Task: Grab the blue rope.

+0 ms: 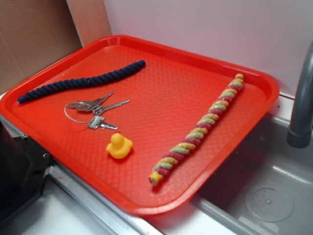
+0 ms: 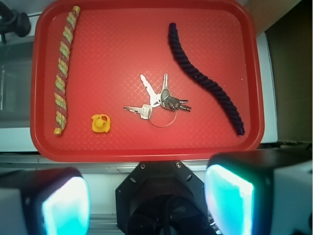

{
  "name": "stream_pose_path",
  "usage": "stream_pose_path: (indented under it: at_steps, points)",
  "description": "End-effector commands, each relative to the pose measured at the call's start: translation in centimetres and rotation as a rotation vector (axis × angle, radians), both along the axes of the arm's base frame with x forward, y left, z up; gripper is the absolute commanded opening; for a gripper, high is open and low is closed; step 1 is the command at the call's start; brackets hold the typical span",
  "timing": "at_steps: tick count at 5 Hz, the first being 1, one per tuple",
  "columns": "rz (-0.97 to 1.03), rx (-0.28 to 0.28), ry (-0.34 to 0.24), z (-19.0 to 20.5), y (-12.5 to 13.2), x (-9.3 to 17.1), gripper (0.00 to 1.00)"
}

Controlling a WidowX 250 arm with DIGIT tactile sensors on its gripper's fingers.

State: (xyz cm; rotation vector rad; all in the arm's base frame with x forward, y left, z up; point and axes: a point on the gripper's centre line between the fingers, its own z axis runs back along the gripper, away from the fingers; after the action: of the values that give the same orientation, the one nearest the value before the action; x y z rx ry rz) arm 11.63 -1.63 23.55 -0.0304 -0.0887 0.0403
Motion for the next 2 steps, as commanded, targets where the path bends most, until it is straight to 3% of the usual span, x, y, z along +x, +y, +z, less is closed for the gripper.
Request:
stream_pose_path:
  at_steps: [1,2]
  points:
    - [0.000,0.000,0.000,0.00,0.00,0.00,1.00]
    - [-0.037,0.026,-0.025,-0.07,0.50,0.34,1.00]
